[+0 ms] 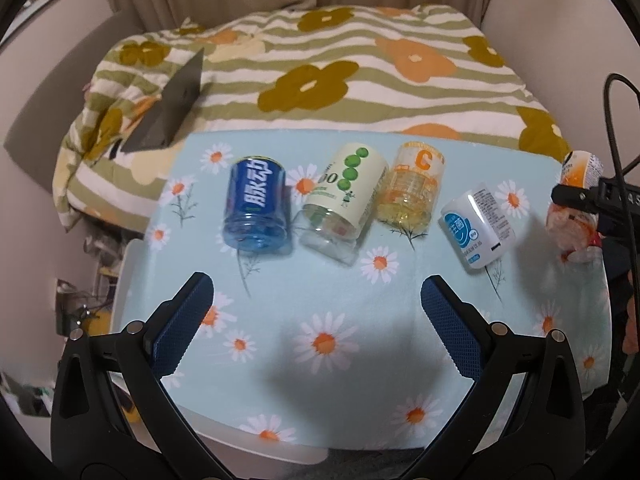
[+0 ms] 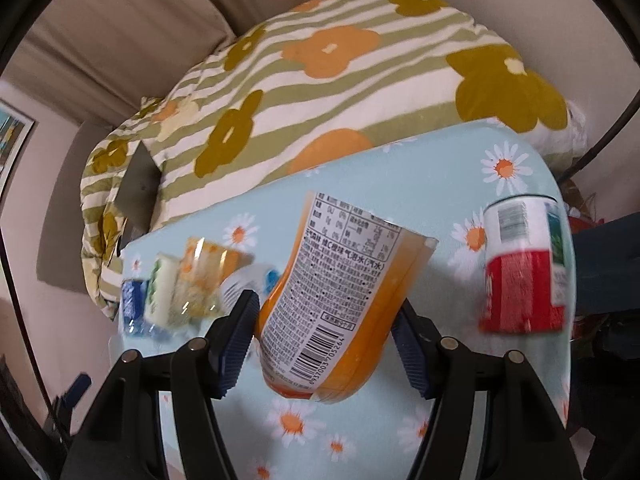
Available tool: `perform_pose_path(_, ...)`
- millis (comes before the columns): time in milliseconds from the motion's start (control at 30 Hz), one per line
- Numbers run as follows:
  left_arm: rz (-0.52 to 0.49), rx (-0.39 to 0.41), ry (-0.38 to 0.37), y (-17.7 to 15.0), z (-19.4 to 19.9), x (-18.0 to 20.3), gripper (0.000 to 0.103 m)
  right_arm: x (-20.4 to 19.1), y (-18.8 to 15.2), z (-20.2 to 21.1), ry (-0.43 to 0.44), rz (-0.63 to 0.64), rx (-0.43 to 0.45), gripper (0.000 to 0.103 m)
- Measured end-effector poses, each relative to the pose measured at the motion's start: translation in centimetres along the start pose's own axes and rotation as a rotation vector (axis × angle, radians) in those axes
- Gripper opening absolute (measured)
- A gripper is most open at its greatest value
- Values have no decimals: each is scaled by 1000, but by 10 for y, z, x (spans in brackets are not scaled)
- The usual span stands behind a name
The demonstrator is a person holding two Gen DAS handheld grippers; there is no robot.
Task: Flip cup upright
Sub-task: 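Lift the orange-labelled cup off the tablecloth with the right gripper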
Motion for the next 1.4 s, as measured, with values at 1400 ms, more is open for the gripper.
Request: perform_pose_path(1400, 21, -81, 5, -87, -18, -125, 103, -96, -140, -91, -57, 168, -224, 63)
Point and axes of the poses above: each gripper's, at about its wrist camera, not at the fingertips, and z roughly against the way its jaws point, x to its right, y to its top, the point moved 3 cm from there along -z, roughly the way its jaws point, and after that the axes turned 1 degree about -y, right-handed, at the moved point
